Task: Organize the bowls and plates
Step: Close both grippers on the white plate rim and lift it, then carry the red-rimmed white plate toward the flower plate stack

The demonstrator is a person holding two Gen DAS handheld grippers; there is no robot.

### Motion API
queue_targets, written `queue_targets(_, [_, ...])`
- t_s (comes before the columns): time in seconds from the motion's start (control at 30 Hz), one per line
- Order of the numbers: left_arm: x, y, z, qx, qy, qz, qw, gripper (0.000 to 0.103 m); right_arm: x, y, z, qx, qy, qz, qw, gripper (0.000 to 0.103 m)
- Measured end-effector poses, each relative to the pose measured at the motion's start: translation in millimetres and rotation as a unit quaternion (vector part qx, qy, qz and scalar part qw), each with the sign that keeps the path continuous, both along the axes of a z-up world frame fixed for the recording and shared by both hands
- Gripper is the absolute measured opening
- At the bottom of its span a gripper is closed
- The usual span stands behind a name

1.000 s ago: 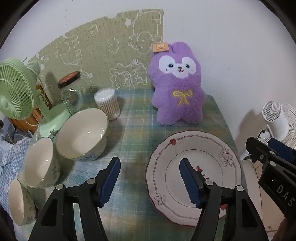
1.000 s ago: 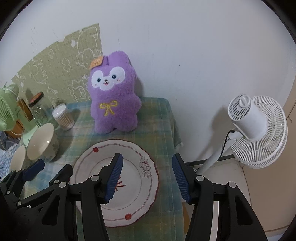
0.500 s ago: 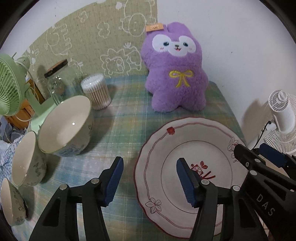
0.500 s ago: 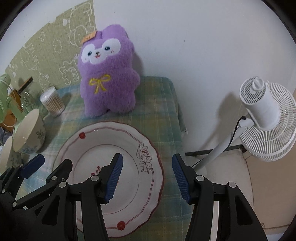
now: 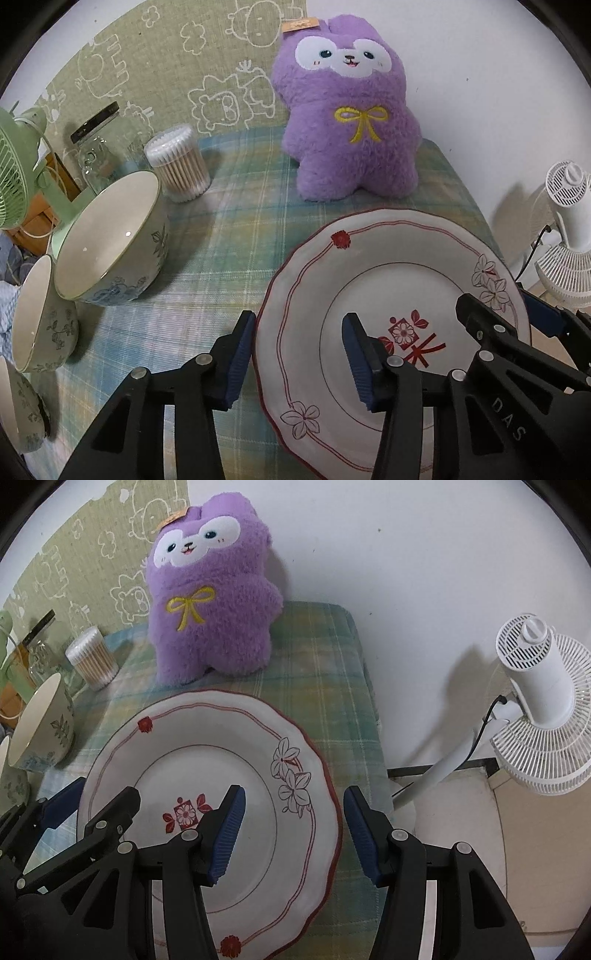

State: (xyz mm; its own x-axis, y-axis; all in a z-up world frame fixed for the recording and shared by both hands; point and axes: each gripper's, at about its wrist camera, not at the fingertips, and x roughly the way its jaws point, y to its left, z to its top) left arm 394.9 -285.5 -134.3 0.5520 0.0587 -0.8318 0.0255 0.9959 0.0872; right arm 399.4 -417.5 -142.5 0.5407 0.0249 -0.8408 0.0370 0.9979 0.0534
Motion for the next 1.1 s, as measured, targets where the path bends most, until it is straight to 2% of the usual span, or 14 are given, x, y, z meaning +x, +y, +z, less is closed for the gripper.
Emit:
queue_targets(0.07, [1.4,-0.4,-2.1,0.003,0.002,0.000,1.0000,0.048,1.6,1.4,-2.2,-0.003,0.003,0.000,1.000,0.049])
queue_targets(0.23, [3.5,1.8,-5.2,0.006,-0.004,0.007,0.9999,0.041,2.9,0.7,-5.3,-0.005,0.003,-0.002,1.000,0.047])
queue_targets(0.63, [3.4,3.9,-6.5,0.007,0.002,0.003,1.0000,0.040,3.6,4.4,-3.4,-0.014,0.011,-0.007,1.000,0.046])
queue_targets(0.73, [1.7,5.7,-6.6,0.007,0.003,-0.001,1.0000,0.040,2.6,4.9,-1.0,-0.018,0.012,-0.005,1.000,0.043])
queue_targets(1.1, [-7.9,10.3,-0.8,0.006,0.011,-0.001,0.9999,0.039,-12.2,10.1,9.0,-0.022,0.006,-0.007,1.000,0.041])
